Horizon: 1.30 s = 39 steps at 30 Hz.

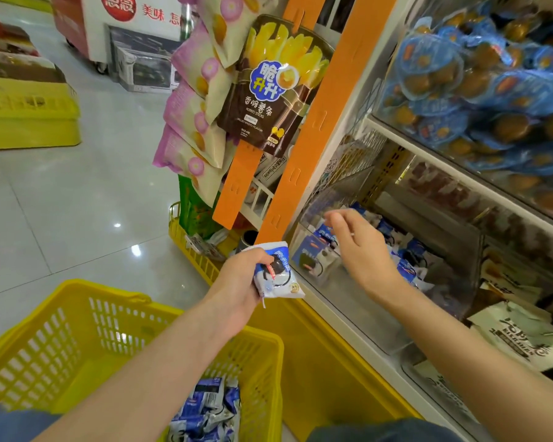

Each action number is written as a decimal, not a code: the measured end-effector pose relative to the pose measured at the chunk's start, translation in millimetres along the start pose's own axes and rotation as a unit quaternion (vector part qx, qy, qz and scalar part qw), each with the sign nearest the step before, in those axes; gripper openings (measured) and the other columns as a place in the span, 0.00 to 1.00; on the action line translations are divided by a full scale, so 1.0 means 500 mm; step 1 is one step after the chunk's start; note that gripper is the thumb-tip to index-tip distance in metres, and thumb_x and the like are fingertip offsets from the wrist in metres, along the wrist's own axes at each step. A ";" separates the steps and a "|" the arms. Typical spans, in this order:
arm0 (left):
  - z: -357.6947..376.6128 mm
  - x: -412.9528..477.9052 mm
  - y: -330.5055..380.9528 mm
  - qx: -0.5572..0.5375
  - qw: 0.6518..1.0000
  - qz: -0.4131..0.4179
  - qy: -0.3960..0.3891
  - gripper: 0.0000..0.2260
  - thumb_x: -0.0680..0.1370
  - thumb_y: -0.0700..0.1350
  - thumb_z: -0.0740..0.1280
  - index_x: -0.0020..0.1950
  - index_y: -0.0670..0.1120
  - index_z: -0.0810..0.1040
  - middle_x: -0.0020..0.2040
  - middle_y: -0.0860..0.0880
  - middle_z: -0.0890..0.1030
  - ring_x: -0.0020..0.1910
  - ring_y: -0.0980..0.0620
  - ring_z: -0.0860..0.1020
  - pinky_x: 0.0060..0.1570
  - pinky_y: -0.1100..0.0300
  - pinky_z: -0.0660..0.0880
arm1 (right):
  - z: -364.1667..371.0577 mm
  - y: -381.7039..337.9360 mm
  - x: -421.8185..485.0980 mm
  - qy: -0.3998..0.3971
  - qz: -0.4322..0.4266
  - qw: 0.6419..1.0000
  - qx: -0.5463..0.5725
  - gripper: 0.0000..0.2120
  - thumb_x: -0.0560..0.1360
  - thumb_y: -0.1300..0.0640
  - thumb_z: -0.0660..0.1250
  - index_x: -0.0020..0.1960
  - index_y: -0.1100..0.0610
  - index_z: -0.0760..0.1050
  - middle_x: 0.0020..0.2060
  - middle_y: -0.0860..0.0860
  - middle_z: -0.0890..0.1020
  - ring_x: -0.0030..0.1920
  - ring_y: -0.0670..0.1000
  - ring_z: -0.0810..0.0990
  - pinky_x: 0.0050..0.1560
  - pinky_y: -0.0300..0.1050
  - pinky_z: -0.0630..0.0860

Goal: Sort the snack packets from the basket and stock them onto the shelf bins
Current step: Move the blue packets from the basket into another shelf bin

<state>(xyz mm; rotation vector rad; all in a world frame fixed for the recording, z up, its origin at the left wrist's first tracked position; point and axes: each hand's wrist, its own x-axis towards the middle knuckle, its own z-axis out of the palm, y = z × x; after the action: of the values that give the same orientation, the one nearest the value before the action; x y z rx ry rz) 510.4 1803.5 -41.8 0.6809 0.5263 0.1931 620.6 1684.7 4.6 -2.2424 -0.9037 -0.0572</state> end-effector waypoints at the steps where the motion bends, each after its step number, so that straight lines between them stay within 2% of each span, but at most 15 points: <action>1: 0.002 0.000 -0.003 0.010 1.000 0.008 0.002 0.11 0.76 0.33 0.60 0.58 0.34 0.73 0.50 0.37 0.79 0.44 0.41 0.78 0.38 0.54 0.80 | 0.001 -0.011 -0.016 -0.001 -0.011 0.999 0.030 0.10 0.81 0.50 0.53 0.53 0.51 0.72 0.44 0.46 0.78 0.43 0.44 0.77 0.40 0.31 0.71; 4: 0.006 0.000 -0.015 0.040 0.997 0.060 -0.019 0.13 0.78 0.34 0.61 0.62 0.34 0.72 0.58 0.35 0.78 0.53 0.42 0.78 0.54 0.49 0.76 | 0.014 -0.036 -0.060 -0.085 0.039 0.989 0.112 0.07 0.79 0.48 0.56 0.54 0.47 0.70 0.46 0.42 0.78 0.45 0.42 0.77 0.42 0.35 0.74; 8: 0.002 -0.012 -0.036 0.057 0.986 0.131 -0.086 0.13 0.78 0.38 0.61 0.62 0.45 0.73 0.56 0.44 0.81 0.54 0.50 0.80 0.48 0.58 0.79 | 0.027 -0.043 -0.086 -0.169 0.122 0.952 0.222 0.05 0.77 0.56 0.64 0.53 0.51 0.72 0.45 0.45 0.79 0.38 0.40 0.80 0.38 0.35 0.78; 11: -0.005 -0.013 -0.050 0.108 0.977 0.157 -0.100 0.10 0.79 0.40 0.62 0.59 0.49 0.76 0.53 0.48 0.83 0.51 0.54 0.81 0.45 0.63 0.78 | 0.018 -0.036 -0.092 -0.153 0.117 0.959 0.209 0.05 0.76 0.58 0.65 0.51 0.51 0.74 0.47 0.49 0.82 0.40 0.40 0.80 0.39 0.34 0.78; 14: -0.005 -0.015 -0.054 0.130 0.974 0.143 -0.115 0.08 0.79 0.43 0.62 0.56 0.47 0.78 0.50 0.48 0.84 0.46 0.54 0.82 0.40 0.64 0.77 | -0.001 -0.025 -0.098 -0.111 0.088 0.970 0.198 0.08 0.76 0.59 0.65 0.55 0.53 0.76 0.49 0.47 0.82 0.45 0.41 0.80 0.45 0.30 0.75; 17: 0.007 -0.013 -0.055 0.206 0.957 0.174 -0.107 0.07 0.78 0.43 0.64 0.55 0.45 0.76 0.48 0.47 0.84 0.47 0.52 0.82 0.44 0.63 0.78 | -0.030 -0.013 -0.107 -0.109 0.072 0.970 0.204 0.11 0.76 0.58 0.65 0.57 0.54 0.77 0.50 0.47 0.83 0.49 0.43 0.81 0.49 0.32 0.75; 19: 0.022 -0.009 -0.050 0.300 0.921 0.235 -0.085 0.06 0.77 0.43 0.65 0.53 0.49 0.73 0.49 0.49 0.81 0.48 0.55 0.80 0.47 0.65 0.76 | -0.057 0.001 -0.108 -0.087 0.076 0.971 0.210 0.09 0.76 0.56 0.64 0.55 0.52 0.79 0.48 0.46 0.84 0.47 0.43 0.81 0.47 0.33 0.75; 22: 0.057 0.002 -0.023 0.425 0.837 0.332 -0.087 0.06 0.78 0.47 0.63 0.54 0.55 0.70 0.49 0.58 0.76 0.47 0.67 0.74 0.46 0.77 0.69 | -0.112 0.037 -0.091 -0.009 0.098 0.983 0.152 0.08 0.77 0.52 0.64 0.54 0.49 0.77 0.45 0.43 0.83 0.45 0.41 0.81 0.46 0.35 0.75; 25: 0.100 0.029 -0.005 0.545 0.725 0.407 -0.107 0.11 0.80 0.50 0.60 0.62 0.54 0.68 0.56 0.60 0.74 0.53 0.66 0.71 0.51 0.73 0.67 | -0.156 0.084 -0.054 0.041 0.124 0.991 0.018 0.05 0.76 0.50 0.65 0.52 0.48 0.75 0.36 0.37 0.80 0.39 0.37 0.78 0.38 0.29 0.71; 27: 0.117 0.060 -0.012 0.624 0.641 0.435 -0.102 0.16 0.80 0.51 0.58 0.67 0.50 0.67 0.61 0.55 0.73 0.59 0.58 0.70 0.57 0.64 0.67 | -0.168 0.116 -0.026 0.030 0.147 0.986 -0.073 0.10 0.76 0.51 0.66 0.55 0.52 0.75 0.39 0.39 0.79 0.38 0.38 0.75 0.36 0.30 0.68; 28: 0.120 0.078 -0.018 0.663 0.602 0.434 -0.098 0.16 0.81 0.51 0.57 0.68 0.49 0.66 0.62 0.52 0.73 0.60 0.54 0.71 0.58 0.59 0.68 | -0.169 0.132 -0.011 0.006 0.155 0.981 -0.118 0.13 0.76 0.52 0.66 0.58 0.55 0.75 0.43 0.45 0.80 0.40 0.41 0.74 0.39 0.33 0.69; 31: 0.107 0.120 -0.039 0.757 0.494 0.418 -0.094 0.15 0.82 0.52 0.52 0.62 0.47 0.72 0.56 0.49 0.76 0.56 0.50 0.73 0.61 0.55 0.66 | -0.154 0.163 0.027 -0.092 0.178 0.952 -0.230 0.16 0.76 0.52 0.67 0.60 0.60 0.74 0.49 0.54 0.79 0.44 0.49 0.74 0.45 0.42 0.70; 33: 0.090 0.135 -0.050 0.764 0.466 0.434 -0.098 0.17 0.82 0.53 0.49 0.57 0.48 0.75 0.53 0.51 0.77 0.55 0.52 0.72 0.65 0.57 0.61 | -0.136 0.175 0.042 -0.133 0.186 0.937 -0.264 0.18 0.75 0.53 0.68 0.60 0.62 0.73 0.49 0.56 0.78 0.47 0.53 0.76 0.46 0.45 0.71; 36: 0.072 0.146 -0.062 0.733 0.482 0.466 -0.114 0.15 0.82 0.51 0.50 0.55 0.48 0.76 0.52 0.52 0.76 0.55 0.53 0.71 0.69 0.55 0.58 | -0.108 0.195 0.058 -0.170 0.177 0.932 -0.268 0.20 0.74 0.53 0.69 0.62 0.60 0.72 0.57 0.56 0.77 0.54 0.52 0.76 0.50 0.41 0.70; 39: 0.068 0.150 -0.064 0.719 0.488 0.481 -0.116 0.13 0.82 0.48 0.52 0.55 0.48 0.76 0.52 0.51 0.76 0.55 0.52 0.71 0.69 0.57 0.55 | -0.088 0.209 0.067 -0.179 0.186 0.931 -0.258 0.19 0.73 0.54 0.70 0.61 0.59 0.72 0.52 0.54 0.77 0.48 0.49 0.73 0.48 0.39 0.68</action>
<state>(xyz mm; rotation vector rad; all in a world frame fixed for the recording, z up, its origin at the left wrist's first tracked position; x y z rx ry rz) 592.1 1785.8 -69.9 2.6548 -0.2011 0.7298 720.2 1624.1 -15.6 -2.9515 -0.6758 0.3372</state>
